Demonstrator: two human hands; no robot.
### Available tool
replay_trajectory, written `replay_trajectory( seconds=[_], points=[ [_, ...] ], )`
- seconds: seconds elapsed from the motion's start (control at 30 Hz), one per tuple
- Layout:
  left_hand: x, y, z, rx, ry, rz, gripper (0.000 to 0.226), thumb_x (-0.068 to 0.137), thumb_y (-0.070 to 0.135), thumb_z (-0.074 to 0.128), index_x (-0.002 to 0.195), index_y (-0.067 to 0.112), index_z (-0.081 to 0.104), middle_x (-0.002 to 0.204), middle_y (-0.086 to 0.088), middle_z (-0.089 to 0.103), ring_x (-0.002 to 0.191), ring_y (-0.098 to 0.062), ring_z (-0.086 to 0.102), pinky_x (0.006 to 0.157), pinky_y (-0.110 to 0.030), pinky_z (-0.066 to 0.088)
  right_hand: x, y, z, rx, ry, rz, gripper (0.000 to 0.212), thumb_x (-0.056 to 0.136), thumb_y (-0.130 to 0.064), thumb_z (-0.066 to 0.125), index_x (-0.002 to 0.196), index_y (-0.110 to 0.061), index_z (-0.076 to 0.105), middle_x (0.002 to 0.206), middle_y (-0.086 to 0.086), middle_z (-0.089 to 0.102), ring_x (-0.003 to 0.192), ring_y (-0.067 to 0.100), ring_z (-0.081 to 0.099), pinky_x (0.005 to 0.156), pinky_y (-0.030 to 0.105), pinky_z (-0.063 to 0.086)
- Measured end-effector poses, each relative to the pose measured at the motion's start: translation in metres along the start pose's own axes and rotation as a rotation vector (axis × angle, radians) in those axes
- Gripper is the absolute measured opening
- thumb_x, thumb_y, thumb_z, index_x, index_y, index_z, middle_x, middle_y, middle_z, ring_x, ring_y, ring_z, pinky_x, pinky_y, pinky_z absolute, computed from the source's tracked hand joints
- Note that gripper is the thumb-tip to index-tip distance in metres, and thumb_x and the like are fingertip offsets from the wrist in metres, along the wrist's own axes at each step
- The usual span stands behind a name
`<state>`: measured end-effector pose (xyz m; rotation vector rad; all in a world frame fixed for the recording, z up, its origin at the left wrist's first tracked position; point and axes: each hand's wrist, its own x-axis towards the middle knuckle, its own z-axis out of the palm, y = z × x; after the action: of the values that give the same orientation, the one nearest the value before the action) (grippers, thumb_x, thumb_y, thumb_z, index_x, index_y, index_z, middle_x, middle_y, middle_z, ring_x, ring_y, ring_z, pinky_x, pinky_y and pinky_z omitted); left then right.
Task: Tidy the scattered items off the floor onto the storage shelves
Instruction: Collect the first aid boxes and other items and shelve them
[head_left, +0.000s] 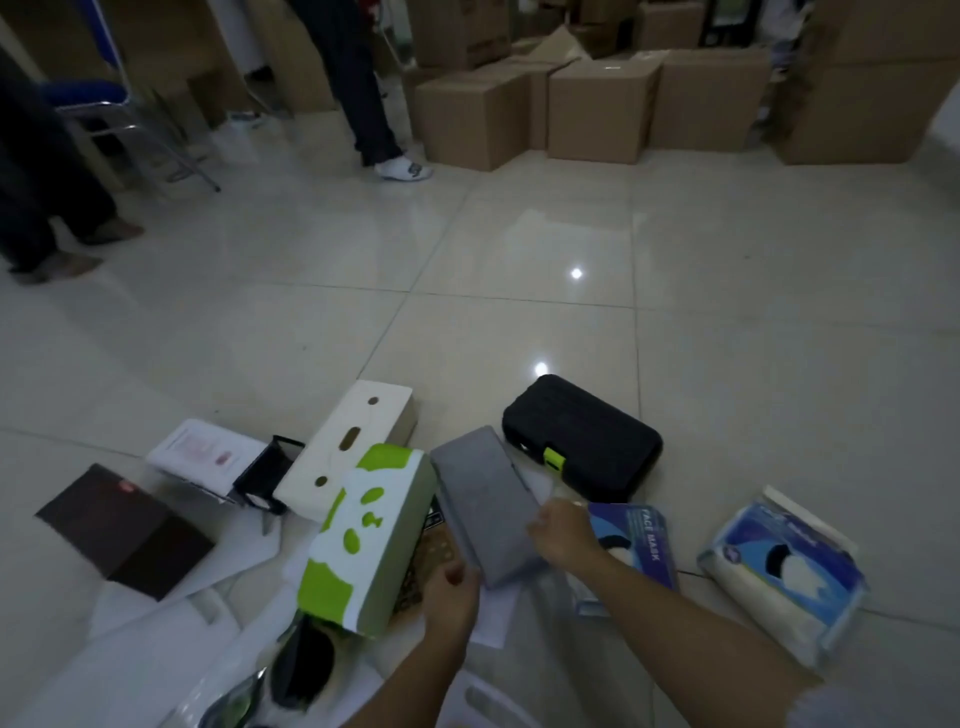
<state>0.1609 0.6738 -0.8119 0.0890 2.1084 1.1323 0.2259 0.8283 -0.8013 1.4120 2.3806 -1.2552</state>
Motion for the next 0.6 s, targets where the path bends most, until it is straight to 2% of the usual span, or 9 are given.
replay_trajectory(
  seconds=[0.07,0.13,0.2,0.27,0.3,0.37,0.5,0.6],
  points=[
    [0.009,-0.007,-0.005,-0.023,-0.039,-0.054,0.034,0.098,0.012,0.05,0.065,0.015,0.045,0.065,-0.005,0.039,0.064,-0.021,0.04,0.066,-0.031,0.032,0.008,-0.002,0.018,0.008,-0.02,-0.015,0.018,0.086,-0.023,0.063,0.093,-0.008,0.056,0.107,0.014,0.063,0.105,0.03,0.061,0.075,0.025,0.043],
    [0.014,-0.009,0.0,-0.039,-0.082,-0.091,0.027,0.099,0.013,0.047,0.073,0.012,0.052,0.07,-0.009,0.044,0.067,-0.023,0.043,0.069,-0.032,0.035,0.012,-0.005,0.033,0.014,-0.001,0.01,0.055,0.077,-0.037,0.073,0.119,-0.006,0.055,0.122,0.012,0.06,0.114,0.029,0.058,0.089,0.032,0.049],
    [0.014,-0.013,0.007,-0.115,-0.148,-0.1,0.021,0.1,0.012,0.044,0.087,0.012,0.061,0.088,-0.012,0.054,0.082,-0.027,0.054,0.08,-0.037,0.043,0.01,-0.01,0.047,-0.084,0.018,0.043,0.101,0.069,-0.059,0.075,0.146,-0.011,0.032,0.144,0.013,0.043,0.132,0.029,0.044,0.107,0.037,0.04],
    [0.008,-0.016,0.008,-0.236,-0.174,-0.095,0.018,0.1,0.011,0.044,0.098,0.015,0.061,0.097,-0.007,0.06,0.092,-0.023,0.057,0.091,-0.039,0.047,0.006,-0.014,0.06,-0.218,0.005,0.071,0.126,0.064,-0.073,0.071,0.155,-0.015,0.003,0.158,0.017,0.011,0.146,0.035,0.014,0.119,0.042,0.018],
    [0.006,-0.016,0.006,-0.311,-0.179,-0.102,0.017,0.1,0.013,0.043,0.104,0.015,0.059,0.101,-0.003,0.06,0.093,-0.019,0.056,0.094,-0.038,0.046,0.004,-0.014,0.065,-0.261,0.013,0.078,0.13,0.063,-0.074,0.07,0.155,-0.017,-0.003,0.159,0.019,0.002,0.147,0.036,0.005,0.12,0.044,0.012],
    [0.007,-0.021,0.002,-0.452,-0.185,-0.14,0.02,0.102,0.016,0.041,0.115,0.012,0.055,0.11,-0.004,0.057,0.093,-0.014,0.055,0.096,-0.037,0.041,0.005,-0.013,0.072,-0.315,0.046,0.083,0.131,0.064,-0.073,0.071,0.154,-0.017,-0.006,0.158,0.021,0.0,0.146,0.038,0.005,0.12,0.045,0.009],
    [0.007,-0.03,-0.003,-0.524,-0.162,-0.15,0.02,0.101,0.011,0.044,0.119,0.01,0.054,0.115,-0.01,0.057,0.091,-0.013,0.057,0.099,-0.04,0.041,0.002,-0.01,0.067,-0.357,0.034,0.059,0.133,0.061,-0.068,0.076,0.153,-0.019,-0.006,0.15,0.02,0.014,0.135,0.038,0.022,0.114,0.042,0.022],
    [0.004,-0.026,-0.003,-0.543,-0.153,-0.156,0.023,0.103,0.017,0.046,0.122,0.007,0.055,0.108,-0.007,0.06,0.091,-0.015,0.058,0.094,-0.038,0.045,-0.008,-0.011,0.057,-0.304,0.045,0.033,0.132,0.055,-0.067,0.076,0.153,-0.025,0.0,0.142,0.017,0.022,0.129,0.039,0.027,0.11,0.043,0.03]
  ],
)
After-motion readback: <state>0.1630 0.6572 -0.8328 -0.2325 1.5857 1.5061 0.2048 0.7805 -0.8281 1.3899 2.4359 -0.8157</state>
